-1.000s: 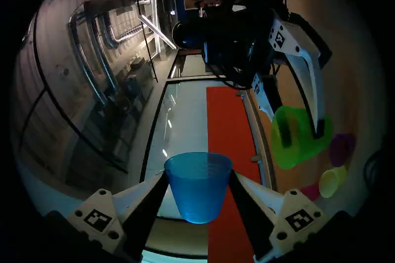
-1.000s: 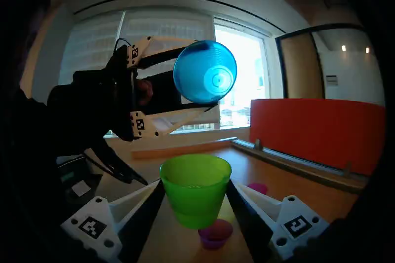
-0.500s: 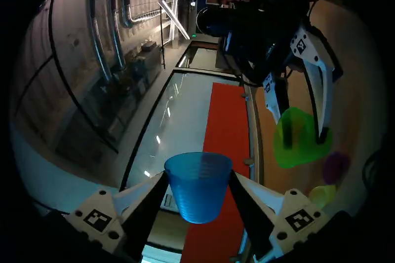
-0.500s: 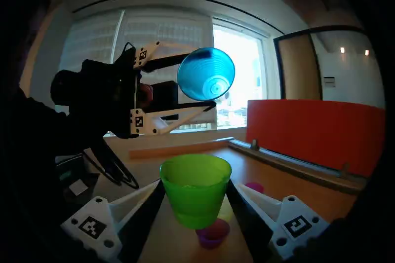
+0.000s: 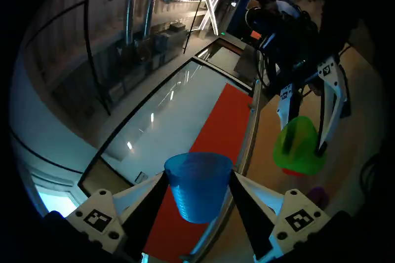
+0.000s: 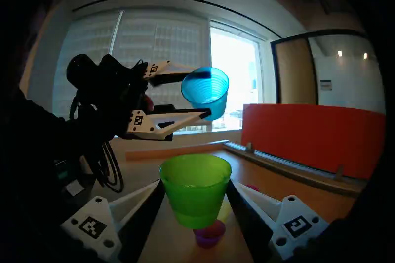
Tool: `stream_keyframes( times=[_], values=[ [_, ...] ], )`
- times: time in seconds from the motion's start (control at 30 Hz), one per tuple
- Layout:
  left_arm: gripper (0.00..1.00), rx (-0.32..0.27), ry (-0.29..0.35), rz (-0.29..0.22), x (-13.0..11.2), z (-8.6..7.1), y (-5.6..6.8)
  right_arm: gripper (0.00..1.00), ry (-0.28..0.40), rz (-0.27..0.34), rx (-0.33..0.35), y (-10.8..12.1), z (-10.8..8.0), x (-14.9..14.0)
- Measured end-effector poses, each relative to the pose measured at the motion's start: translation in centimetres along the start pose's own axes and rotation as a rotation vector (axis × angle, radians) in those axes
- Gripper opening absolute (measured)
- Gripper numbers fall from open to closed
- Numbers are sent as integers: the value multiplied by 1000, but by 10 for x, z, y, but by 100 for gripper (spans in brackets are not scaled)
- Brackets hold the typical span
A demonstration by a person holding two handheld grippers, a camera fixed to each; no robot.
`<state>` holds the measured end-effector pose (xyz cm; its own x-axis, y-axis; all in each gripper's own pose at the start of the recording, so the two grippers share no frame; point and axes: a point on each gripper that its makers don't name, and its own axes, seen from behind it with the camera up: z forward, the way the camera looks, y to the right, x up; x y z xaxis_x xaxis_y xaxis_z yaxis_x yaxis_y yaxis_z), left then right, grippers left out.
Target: Pour water
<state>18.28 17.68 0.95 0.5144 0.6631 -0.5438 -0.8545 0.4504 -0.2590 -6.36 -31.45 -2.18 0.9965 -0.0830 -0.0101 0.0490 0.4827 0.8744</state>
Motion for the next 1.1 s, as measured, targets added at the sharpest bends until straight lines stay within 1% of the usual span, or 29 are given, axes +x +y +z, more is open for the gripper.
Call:
stream_keyframes(
  times=[0.13, 0.4, 0.5, 0.6, 0.7, 0.8, 0.9, 1.0, 1.1],
  values=[
    [86, 1, -13, -120, -6, -3, -1, 88, 3, 0, -9, 1, -3, 1],
    [86, -1, -40, -334, -19, -4, -5, 88, 7, -1, -28, 5, -8, 3],
    [86, -13, -59, -425, -27, -4, -2, 88, 14, -4, -34, 7, -11, 6],
    [86, -35, -63, -526, -32, -3, 1, 88, 19, -5, -37, 7, -12, 9],
    [85, -47, -57, -614, -35, -3, -2, 88, 23, -7, -39, 7, -14, 10],
    [85, -60, -61, -690, -38, -3, -2, 88, 24, -9, -44, 7, -16, 11],
    [85, -82, -63, -762, -39, -3, 1, 88, 26, -12, -50, 9, -18, 13],
    [86, -104, -64, -845, -40, -1, 8, 88, 30, -13, -55, 11, -19, 16],
    [85, -139, -56, -945, -36, 2, 13, 88, 33, -15, -57, 12, -19, 18]
  ],
)
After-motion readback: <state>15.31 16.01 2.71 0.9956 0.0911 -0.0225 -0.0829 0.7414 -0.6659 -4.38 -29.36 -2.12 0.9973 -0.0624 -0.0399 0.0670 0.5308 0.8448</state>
